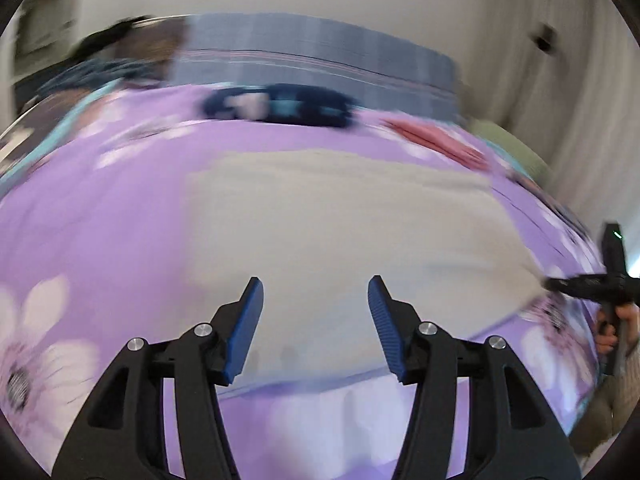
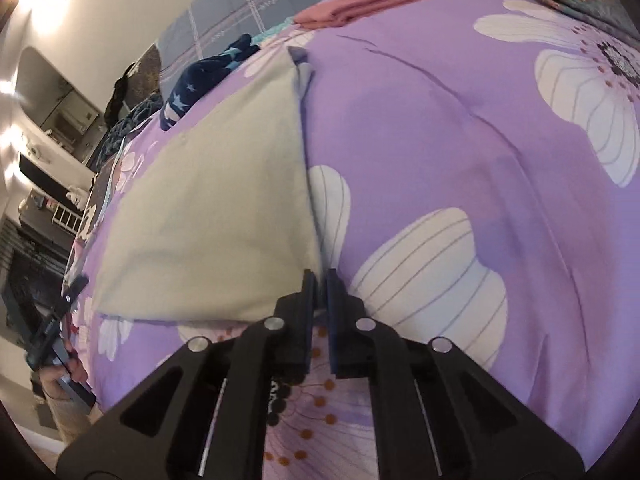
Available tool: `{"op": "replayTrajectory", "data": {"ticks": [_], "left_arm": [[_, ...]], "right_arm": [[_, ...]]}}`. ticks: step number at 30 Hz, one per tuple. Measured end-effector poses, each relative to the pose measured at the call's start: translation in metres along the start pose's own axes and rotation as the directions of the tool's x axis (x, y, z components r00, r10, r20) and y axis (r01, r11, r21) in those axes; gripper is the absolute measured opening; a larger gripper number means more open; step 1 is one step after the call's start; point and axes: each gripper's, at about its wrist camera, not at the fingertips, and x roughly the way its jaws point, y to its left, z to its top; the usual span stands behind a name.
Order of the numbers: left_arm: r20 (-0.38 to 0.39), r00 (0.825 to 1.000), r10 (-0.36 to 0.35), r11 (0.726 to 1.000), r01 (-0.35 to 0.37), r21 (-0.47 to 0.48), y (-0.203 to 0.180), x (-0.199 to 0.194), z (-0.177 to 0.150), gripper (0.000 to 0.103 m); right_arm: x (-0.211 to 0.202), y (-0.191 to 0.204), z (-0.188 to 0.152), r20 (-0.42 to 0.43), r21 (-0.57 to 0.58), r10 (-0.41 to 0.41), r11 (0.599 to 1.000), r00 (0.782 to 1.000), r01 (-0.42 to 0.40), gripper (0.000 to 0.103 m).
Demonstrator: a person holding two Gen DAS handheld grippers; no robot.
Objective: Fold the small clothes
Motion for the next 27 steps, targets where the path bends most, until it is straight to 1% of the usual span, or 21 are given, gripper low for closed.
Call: {"op": "replayTrajectory", "data": {"ticks": [1, 2, 3, 4, 5, 7, 8, 10, 11, 12, 15, 16, 17, 19, 21, 22, 23, 24, 27], "left_arm": [[0.003, 1.0, 0.031, 0.999, -0.031, -0.033, 0.017, -0.005, -0.002, 0.055], [0.006, 0.998, 0.055, 0.997, -0.055, -0.063, 0.032, -0.011, -0.006, 0.055], [0.009, 0.998, 0.065, 0.995, -0.064, -0.079, 0.041, -0.014, -0.007, 0.055], [0.014, 0.998, 0.069, 0.994, -0.068, -0.087, 0.049, -0.019, -0.009, 0.055], [0.019, 0.997, 0.068, 0.994, -0.067, -0.087, 0.054, -0.023, -0.012, 0.055], [0.029, 0.998, 0.056, 0.996, -0.053, -0.072, 0.061, -0.029, -0.015, 0.055], [0.032, 0.999, 0.041, 0.997, -0.039, -0.065, 0.063, -0.031, -0.017, 0.055], [0.036, 0.999, -0.011, 0.999, 0.013, -0.052, 0.064, -0.034, -0.024, 0.053], [0.031, 0.999, -0.041, 0.998, 0.042, -0.041, 0.063, -0.032, -0.027, 0.049], [0.025, 0.998, -0.052, 0.998, 0.052, -0.034, 0.063, -0.032, -0.029, 0.048], [-0.005, 0.998, -0.067, 0.998, 0.067, -0.021, 0.059, -0.02, -0.037, 0.048], [-0.018, 0.997, -0.08, 0.996, 0.08, -0.036, 0.063, -0.017, -0.04, 0.048], [-0.022, 0.995, -0.095, 0.994, 0.094, -0.053, 0.067, -0.016, -0.042, 0.048], [-0.021, 0.99, -0.137, 0.987, 0.135, -0.093, 0.076, -0.016, -0.046, 0.048], [-0.015, 0.984, -0.176, 0.979, 0.174, -0.106, 0.081, -0.012, -0.042, 0.046], [-0.012, 0.982, -0.19, 0.977, 0.188, -0.096, 0.08, -0.01, -0.04, 0.04], [-0.011, 0.975, -0.22, 0.972, 0.218, -0.09, 0.08, -0.009, -0.037, 0.021], [-0.013, 0.969, -0.248, 0.964, 0.246, -0.098, 0.081, -0.006, -0.034, 0.005], [-0.013, 0.964, -0.264, 0.959, 0.261, -0.11, 0.083, -0.003, -0.03, 0.003]], "right_arm": [[-0.007, 0.005, 0.003, 0.042, -0.009, -0.073, 0.997, 0.996, 0.073, 0.018], [-0.015, 0.015, 0.005, 0.099, -0.032, -0.152, 0.987, 0.983, 0.155, 0.027], [-0.022, 0.021, 0.006, 0.142, -0.053, -0.197, 0.977, 0.97, 0.206, 0.029], [-0.029, 0.035, 0.006, 0.189, -0.088, -0.219, 0.967, 0.957, 0.238, 0.029], [-0.033, 0.055, 0.005, 0.214, -0.131, -0.191, 0.966, 0.958, 0.222, 0.029], [-0.029, 0.086, 0.001, 0.211, -0.208, -0.115, 0.965, 0.971, 0.16, 0.031], [-0.023, 0.106, -0.004, 0.198, -0.26, -0.084, 0.956, 0.977, 0.135, 0.031], [-0.004, 0.153, -0.018, 0.15, -0.398, -0.017, 0.914, 0.989, 0.076, 0.035], [0.005, 0.173, -0.025, 0.122, -0.45, 0.009, 0.892, 0.992, 0.047, 0.037], [0.019, 0.2, -0.035, 0.075, -0.51, 0.038, 0.86, 0.996, 0.006, 0.037], [0.04, 0.246, -0.055, -0.014, -0.6, 0.069, 0.797, 0.998, -0.063, 0.037], [0.044, 0.256, -0.062, -0.029, -0.627, 0.07, 0.776, 0.997, -0.072, 0.037], [0.047, 0.27, -0.072, -0.041, -0.67, 0.066, 0.738, 0.997, -0.076, 0.038], [0.052, 0.286, -0.085, -0.046, -0.727, 0.061, 0.682, 0.997, -0.076, 0.04], [0.055, 0.298, -0.099, -0.058, -0.773, 0.055, 0.629, 0.997, -0.08, 0.045], [0.058, 0.302, -0.103, -0.066, -0.783, 0.052, 0.616, 0.996, -0.084, 0.046], [0.061, 0.305, -0.106, -0.072, -0.786, 0.049, 0.612, 0.996, -0.087, 0.046], [0.064, 0.307, -0.108, -0.081, -0.784, 0.045, 0.614, 0.996, -0.091, 0.047], [0.07, 0.308, -0.109, -0.093, -0.77, 0.029, 0.632, 0.995, -0.09, 0.047]]}}
